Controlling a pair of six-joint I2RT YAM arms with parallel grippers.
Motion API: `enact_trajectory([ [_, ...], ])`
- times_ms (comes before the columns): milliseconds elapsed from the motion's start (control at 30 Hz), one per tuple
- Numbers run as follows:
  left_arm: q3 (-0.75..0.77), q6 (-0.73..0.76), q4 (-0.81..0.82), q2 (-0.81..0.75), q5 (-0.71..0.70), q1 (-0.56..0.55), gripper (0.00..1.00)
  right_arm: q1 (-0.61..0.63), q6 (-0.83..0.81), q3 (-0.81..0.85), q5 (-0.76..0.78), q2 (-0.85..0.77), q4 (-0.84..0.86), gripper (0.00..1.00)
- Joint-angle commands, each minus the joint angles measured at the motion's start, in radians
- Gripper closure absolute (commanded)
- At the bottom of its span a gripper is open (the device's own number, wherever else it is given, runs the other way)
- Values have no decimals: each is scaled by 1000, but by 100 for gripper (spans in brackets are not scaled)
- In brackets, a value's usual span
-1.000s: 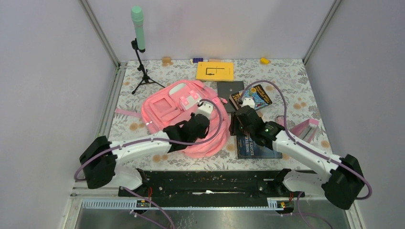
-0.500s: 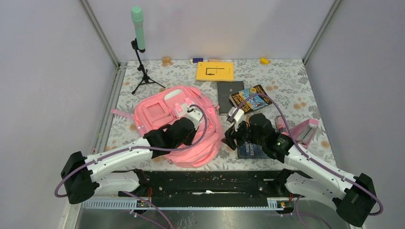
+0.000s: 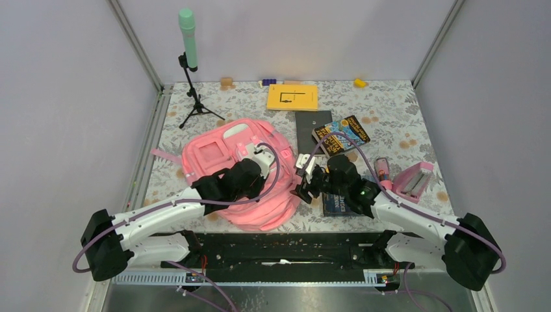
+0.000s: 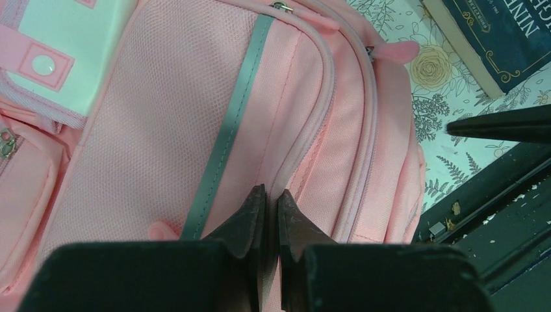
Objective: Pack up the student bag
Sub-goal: Unzip the student bag at the center of the board.
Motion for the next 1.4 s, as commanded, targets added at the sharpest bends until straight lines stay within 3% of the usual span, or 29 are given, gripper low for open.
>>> enact_trajectory([
  [0,55,4,24,-38,41,8,100,6,-69,15,-9,58,91,29],
  [233,49,7,26,-49,48,14,100,6,-103,24,36,147,127,31],
  [467,45,6,24,-54,56,21,100,6,-100,55,30,201,144,48],
  [633,48,4,24,-49,65,24,100,7,-104,61,23,213,144,49],
  [1000,54,-23,37,-16,68,30,100,6,-82,61,5,194,97,100],
  [1200,37,-95,83,-4,50,31,100,6,24,24,41,160,123,100],
  [1367,26,-175,123,-3,9,42,100,6,206,-29,125,111,190,100],
])
